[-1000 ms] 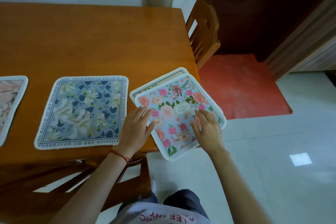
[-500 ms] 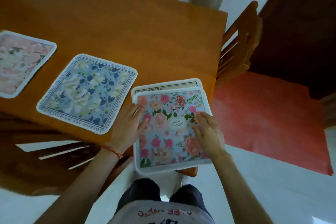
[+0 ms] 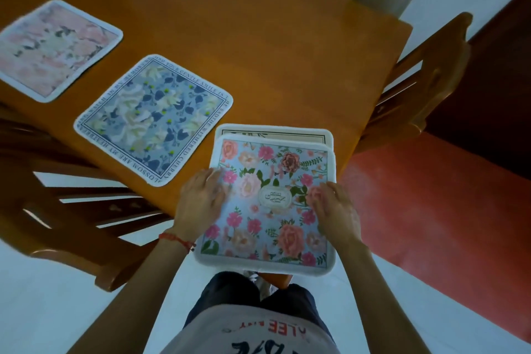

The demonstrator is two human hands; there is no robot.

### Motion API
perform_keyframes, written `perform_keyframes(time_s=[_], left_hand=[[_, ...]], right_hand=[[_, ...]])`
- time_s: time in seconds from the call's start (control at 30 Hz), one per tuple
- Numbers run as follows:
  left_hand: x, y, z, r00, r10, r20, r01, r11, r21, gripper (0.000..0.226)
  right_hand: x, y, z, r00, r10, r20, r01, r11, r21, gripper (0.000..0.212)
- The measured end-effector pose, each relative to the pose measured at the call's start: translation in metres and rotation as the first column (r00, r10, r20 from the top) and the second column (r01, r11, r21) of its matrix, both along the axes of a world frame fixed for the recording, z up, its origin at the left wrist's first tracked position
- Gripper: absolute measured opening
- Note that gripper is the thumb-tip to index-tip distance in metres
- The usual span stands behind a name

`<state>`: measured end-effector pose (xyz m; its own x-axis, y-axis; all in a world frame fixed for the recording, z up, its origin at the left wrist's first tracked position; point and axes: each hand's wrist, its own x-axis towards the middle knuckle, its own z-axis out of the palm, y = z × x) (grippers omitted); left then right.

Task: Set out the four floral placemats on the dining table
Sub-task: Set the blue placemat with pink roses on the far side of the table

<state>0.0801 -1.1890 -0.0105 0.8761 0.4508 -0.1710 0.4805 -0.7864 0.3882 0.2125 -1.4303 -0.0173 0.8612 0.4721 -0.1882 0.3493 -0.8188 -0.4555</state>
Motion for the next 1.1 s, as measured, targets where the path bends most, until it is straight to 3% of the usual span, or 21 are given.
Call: perform_keyframes(time_s=[0.2, 0.43, 0.53, 0.73, 1.1], left_hand=[[0.005, 0.004, -0.012, 0.986, 0.168, 0.005, -0.166, 0.978, -0.13, 0.054], [0.012, -0.003, -0.026, 0.967, 0.253, -0.027, -0.254, 0.952, -0.173, 0.049], [0.017, -0.008, -0.024, 0.937, 0.349, -0.015, -0.344, 0.916, -0.205, 0.038], [0.022, -0.008, -0.027, 0.862, 0.505, -0.036, -0.499, 0.837, -0.224, 0.041], [0.018, -0.002, -0.033, 0.812, 0.581, -0.057, -0.577, 0.786, -0.222, 0.031]], right_hand=[[0.008, 0.0, -0.012, 0.996, -0.071, -0.045, 0.068, 0.996, -0.059, 0.032], [0.016, -0.001, -0.02, 0.99, -0.128, -0.058, 0.124, 0.99, -0.073, 0.033], [0.021, -0.005, -0.02, 0.986, -0.139, -0.093, 0.132, 0.989, -0.072, 0.035], [0.035, -0.012, -0.02, 0.973, -0.151, -0.172, 0.139, 0.987, -0.078, 0.033], [0.035, -0.01, -0.024, 0.967, -0.191, -0.169, 0.177, 0.979, -0.097, 0.03]])
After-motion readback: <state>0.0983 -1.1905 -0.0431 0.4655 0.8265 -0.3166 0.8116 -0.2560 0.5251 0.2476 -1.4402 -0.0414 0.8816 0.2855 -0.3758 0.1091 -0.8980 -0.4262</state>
